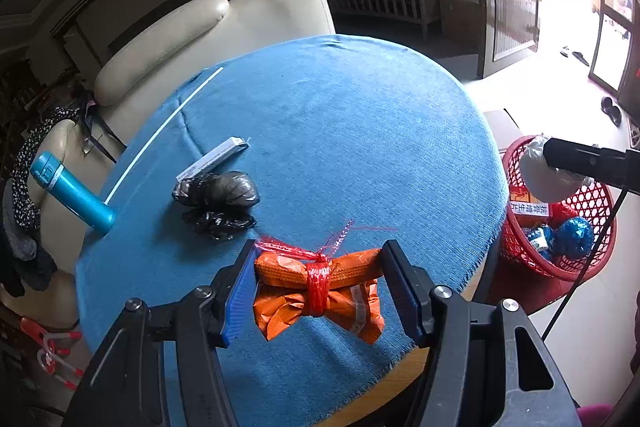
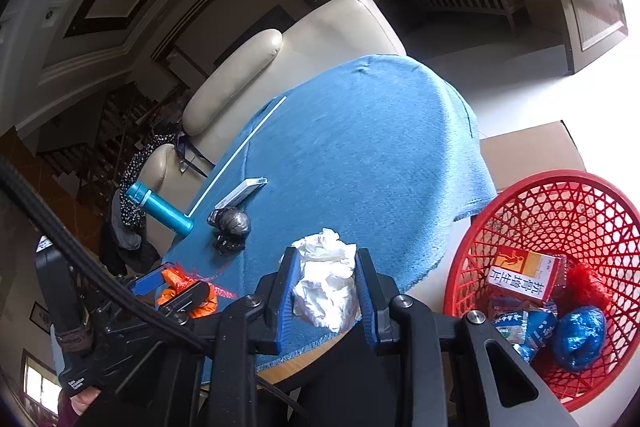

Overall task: Collect trash
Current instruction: 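Carry the orange bag and white tissue toward the red basket with both tools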

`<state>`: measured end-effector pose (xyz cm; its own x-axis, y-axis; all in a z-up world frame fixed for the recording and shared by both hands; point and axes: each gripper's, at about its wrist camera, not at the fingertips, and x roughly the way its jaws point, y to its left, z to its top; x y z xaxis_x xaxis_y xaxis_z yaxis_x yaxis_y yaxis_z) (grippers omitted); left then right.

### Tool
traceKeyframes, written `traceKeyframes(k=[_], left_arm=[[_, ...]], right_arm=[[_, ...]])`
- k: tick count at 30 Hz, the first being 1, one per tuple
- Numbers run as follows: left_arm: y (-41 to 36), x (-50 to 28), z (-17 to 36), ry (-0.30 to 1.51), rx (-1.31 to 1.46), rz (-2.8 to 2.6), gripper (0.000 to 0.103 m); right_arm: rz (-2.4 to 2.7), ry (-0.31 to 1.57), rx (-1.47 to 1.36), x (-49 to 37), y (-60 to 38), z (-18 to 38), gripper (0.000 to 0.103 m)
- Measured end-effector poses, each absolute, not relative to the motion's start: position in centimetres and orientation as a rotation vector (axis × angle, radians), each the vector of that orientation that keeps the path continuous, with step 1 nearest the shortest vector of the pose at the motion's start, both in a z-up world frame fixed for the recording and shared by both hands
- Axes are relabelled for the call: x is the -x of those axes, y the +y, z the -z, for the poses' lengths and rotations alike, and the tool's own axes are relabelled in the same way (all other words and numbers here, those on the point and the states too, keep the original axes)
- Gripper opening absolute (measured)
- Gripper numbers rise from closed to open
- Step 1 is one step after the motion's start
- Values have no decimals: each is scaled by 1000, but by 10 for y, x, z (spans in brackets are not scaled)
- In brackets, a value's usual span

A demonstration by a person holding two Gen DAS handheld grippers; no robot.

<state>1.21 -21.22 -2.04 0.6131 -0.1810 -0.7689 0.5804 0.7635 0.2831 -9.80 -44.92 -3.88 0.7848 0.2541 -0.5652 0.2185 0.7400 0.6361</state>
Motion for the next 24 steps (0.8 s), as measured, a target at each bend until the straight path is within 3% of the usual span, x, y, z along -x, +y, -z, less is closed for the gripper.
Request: traceKeyframes(k=[24], left_arm=[[-235,-1,25,797,-597,519,63]], right_arm=[[34,685,-800,119,-474,48,30]])
